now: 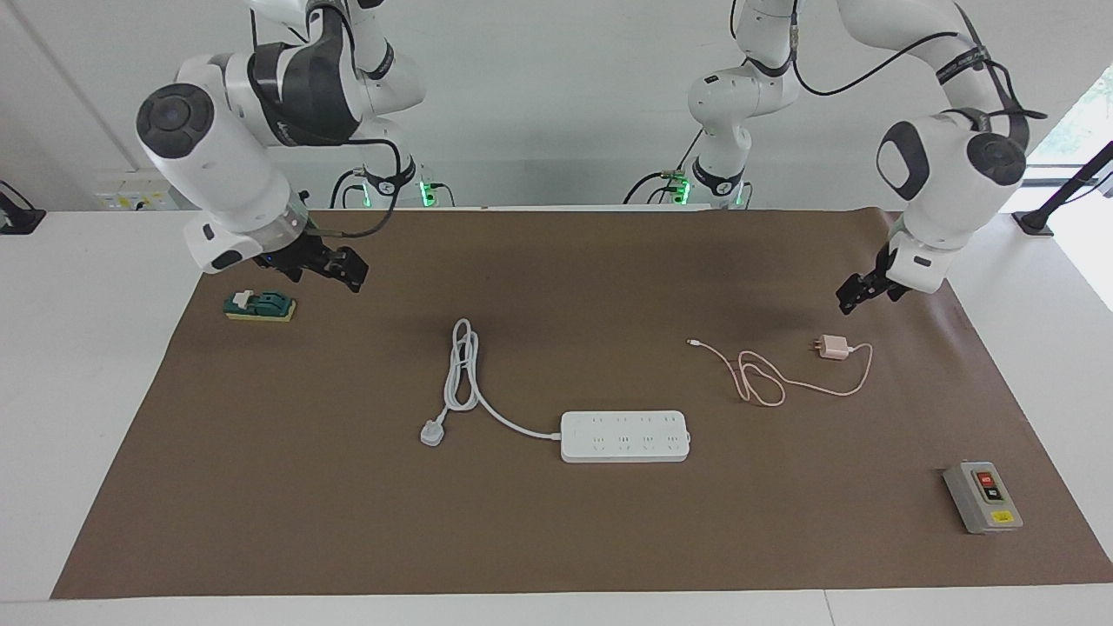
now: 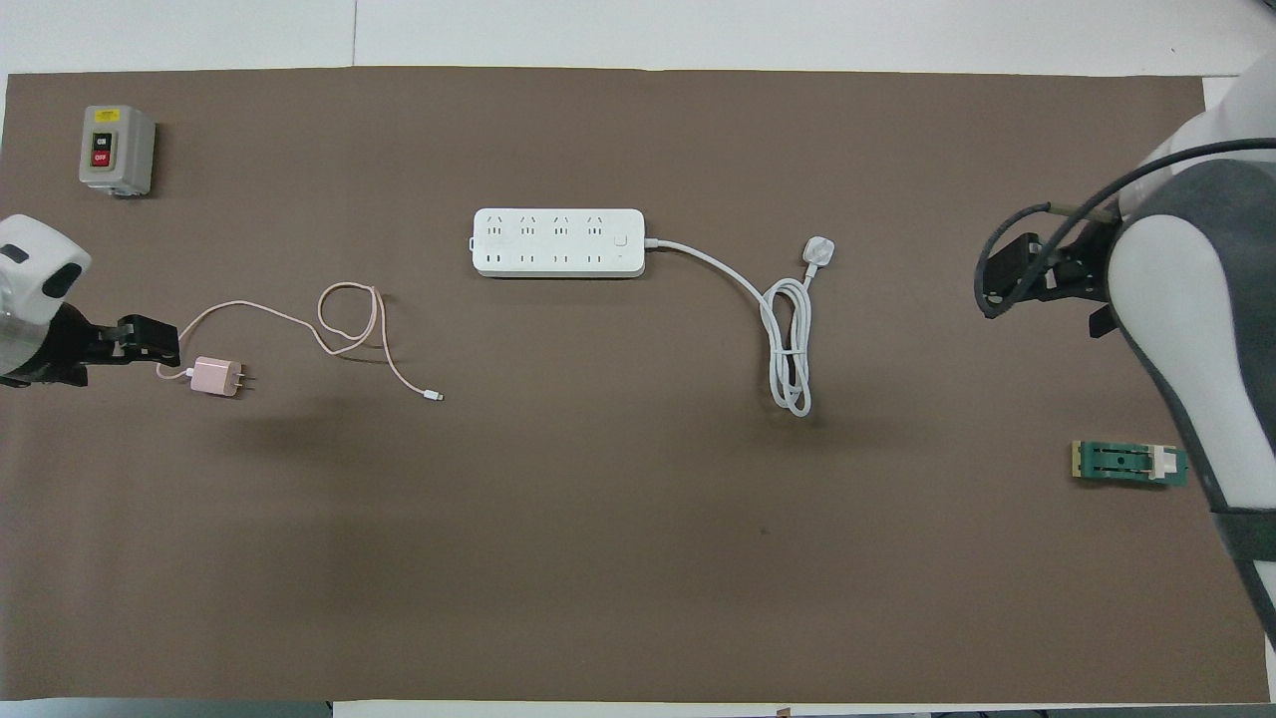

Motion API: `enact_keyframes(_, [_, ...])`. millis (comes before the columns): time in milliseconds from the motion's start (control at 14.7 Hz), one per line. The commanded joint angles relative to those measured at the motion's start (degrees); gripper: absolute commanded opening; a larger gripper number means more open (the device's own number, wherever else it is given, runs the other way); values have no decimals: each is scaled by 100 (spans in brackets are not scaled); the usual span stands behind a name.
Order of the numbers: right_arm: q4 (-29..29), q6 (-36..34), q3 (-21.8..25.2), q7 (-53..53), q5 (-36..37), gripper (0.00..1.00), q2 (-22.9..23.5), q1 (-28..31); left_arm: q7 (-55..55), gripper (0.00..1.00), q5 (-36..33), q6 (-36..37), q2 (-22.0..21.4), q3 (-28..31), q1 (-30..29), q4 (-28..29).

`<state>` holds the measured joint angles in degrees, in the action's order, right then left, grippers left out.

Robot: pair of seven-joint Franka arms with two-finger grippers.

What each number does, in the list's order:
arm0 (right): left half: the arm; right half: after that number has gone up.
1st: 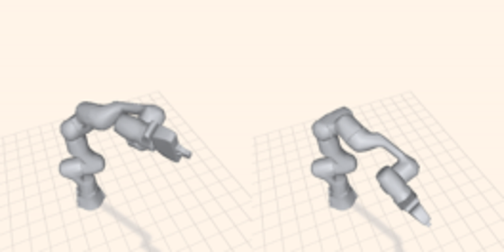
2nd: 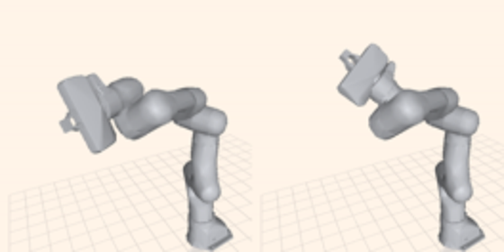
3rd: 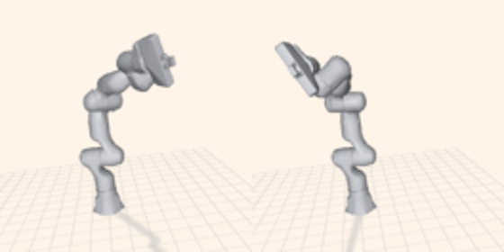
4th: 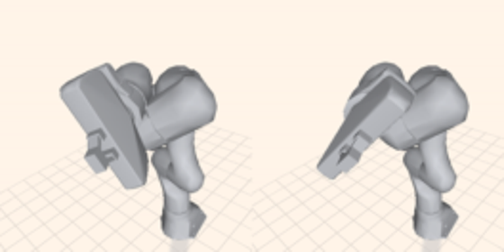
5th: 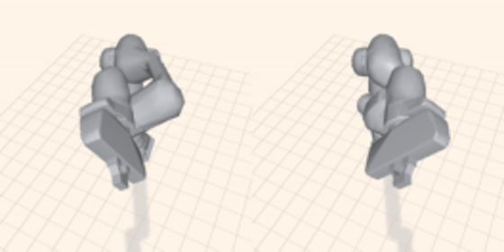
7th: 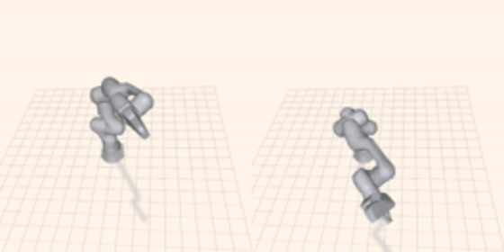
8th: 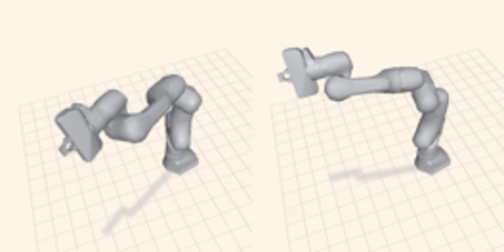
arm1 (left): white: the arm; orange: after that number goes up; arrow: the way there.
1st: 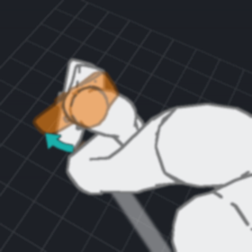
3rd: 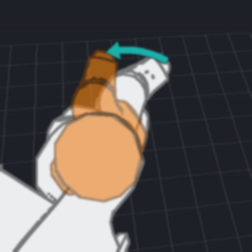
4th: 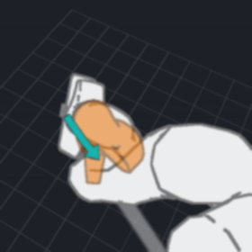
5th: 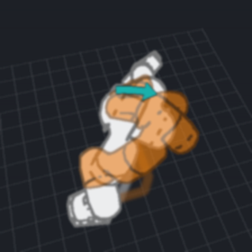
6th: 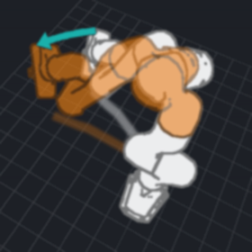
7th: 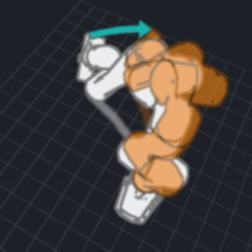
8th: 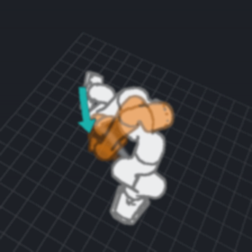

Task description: Unplug charger and place it aside

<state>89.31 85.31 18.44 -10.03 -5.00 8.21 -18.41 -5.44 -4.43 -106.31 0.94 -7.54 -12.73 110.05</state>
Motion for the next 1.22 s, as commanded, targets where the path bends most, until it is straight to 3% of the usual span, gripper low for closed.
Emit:
enact_keyframes(0, [306, 56, -313, 527, 305, 100, -346, 328, 52, 100, 101, 900, 240, -37, -46, -1141])
enact_keyframes(340, [524, 22, -1096, 1249, 771, 100, -784, 1032, -534, 100, 109, 1850, -181, -72, 16, -2065])
enact_keyframes(476, [964, 152, -1097, 1267, 790, 100, -1066, 1058, -1307, 100, 468, 1868, -288, -81, 25, -2171])
enact_keyframes(612, [974, 232, -1097, 1276, 790, 100, -1058, 1067, -1688, 100, 637, 2139, -445, -125, 68, -2207])
enact_keyframes(816, [1114, 241, -1097, 1285, 772, 100, -1163, 1181, -1156, 100, 540, 2290, -385, -12, 489, -2216])
enact_keyframes(951, [1141, 346, -1088, 1311, 711, 100, -1172, 1339, -76, 100, 400, 2238, -341, 689, 1146, -2137])
enact_keyframes(1155, [1089, 451, -1088, 1302, 553, 100, -1137, 1454, 227, 100, 443, 2071, -349, 850, 1273, -2014])
